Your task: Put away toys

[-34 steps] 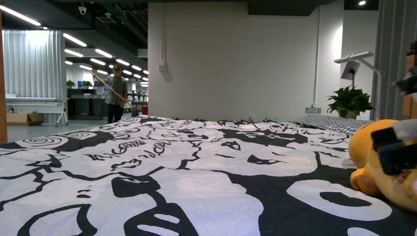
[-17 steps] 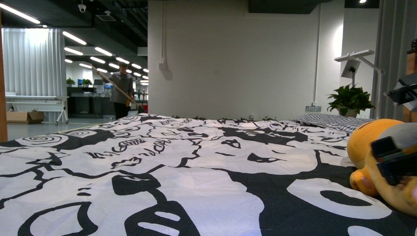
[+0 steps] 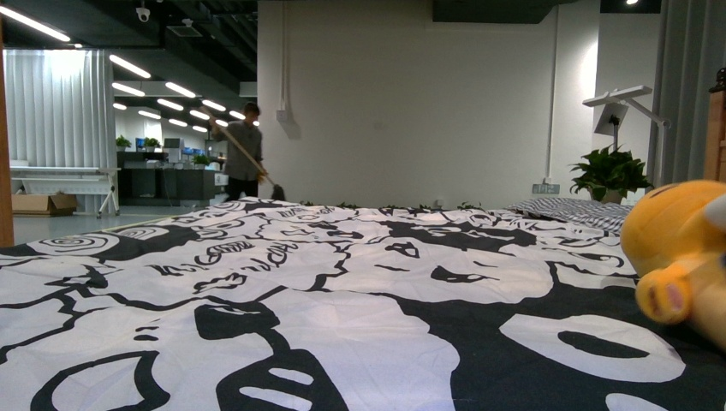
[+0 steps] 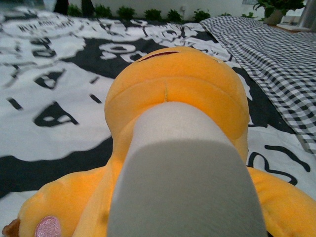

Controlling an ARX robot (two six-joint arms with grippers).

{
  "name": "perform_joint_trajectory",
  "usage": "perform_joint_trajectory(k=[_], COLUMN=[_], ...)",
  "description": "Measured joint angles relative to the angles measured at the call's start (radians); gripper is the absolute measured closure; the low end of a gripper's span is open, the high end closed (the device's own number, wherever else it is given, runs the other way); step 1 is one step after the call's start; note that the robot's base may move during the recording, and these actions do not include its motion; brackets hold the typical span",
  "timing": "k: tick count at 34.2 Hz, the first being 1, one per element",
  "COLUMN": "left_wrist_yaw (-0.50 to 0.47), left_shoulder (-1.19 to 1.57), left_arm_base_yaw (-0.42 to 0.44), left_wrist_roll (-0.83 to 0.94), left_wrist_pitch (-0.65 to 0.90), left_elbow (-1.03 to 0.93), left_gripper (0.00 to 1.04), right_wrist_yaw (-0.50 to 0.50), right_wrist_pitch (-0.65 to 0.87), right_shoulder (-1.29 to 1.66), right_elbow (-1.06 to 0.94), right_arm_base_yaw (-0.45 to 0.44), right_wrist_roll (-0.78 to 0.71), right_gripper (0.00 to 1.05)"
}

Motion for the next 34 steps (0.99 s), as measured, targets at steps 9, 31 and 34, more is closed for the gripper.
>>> perform_joint_trajectory(k=[9, 31, 34], left_wrist_yaw=[0.0, 0.0, 0.0], left_shoulder=[0.0, 0.0, 0.0], left_arm_base_yaw=[0.0, 0.0, 0.0], left_wrist_roll=[0.0, 0.0, 0.0], left_wrist_pitch=[0.0, 0.0, 0.0], left_elbow=[0.0, 0.0, 0.0], left_gripper=[0.06, 0.06, 0.06], right_wrist_yaw=[-0.114, 0.232, 0.297], right_wrist_pitch=[-0.065, -0.266, -0.222], right_shoulder=[-0.293, -0.964, -0.991], right_elbow=[-0.132, -0.514, -0.592], right_arm_base_yaw=[-0.047, 0.35, 0.418], right_wrist_roll=[0.28, 0.211, 0.197], right_gripper=[0.91, 0.91, 0.91])
